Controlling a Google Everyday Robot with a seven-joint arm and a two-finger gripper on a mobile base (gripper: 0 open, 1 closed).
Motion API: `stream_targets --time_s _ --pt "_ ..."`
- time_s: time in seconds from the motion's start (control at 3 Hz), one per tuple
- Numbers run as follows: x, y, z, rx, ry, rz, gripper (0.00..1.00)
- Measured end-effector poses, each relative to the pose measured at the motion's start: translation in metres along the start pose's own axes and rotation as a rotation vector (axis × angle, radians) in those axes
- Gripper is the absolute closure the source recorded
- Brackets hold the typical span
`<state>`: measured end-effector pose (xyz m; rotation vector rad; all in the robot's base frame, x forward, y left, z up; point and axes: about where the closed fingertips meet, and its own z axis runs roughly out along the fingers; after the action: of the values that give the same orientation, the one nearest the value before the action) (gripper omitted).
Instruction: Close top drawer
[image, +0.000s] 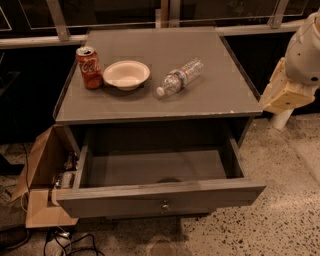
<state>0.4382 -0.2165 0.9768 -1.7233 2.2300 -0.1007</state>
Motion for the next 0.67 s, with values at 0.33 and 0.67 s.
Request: stream_targets --time_s 0.33,0.67 --pt "-0.001 -0.001 -0.001 0.007 -0.002 -0.001 1.00" --pt "0.002 0.008 0.019 -0.024 -0.009 0.020 1.00"
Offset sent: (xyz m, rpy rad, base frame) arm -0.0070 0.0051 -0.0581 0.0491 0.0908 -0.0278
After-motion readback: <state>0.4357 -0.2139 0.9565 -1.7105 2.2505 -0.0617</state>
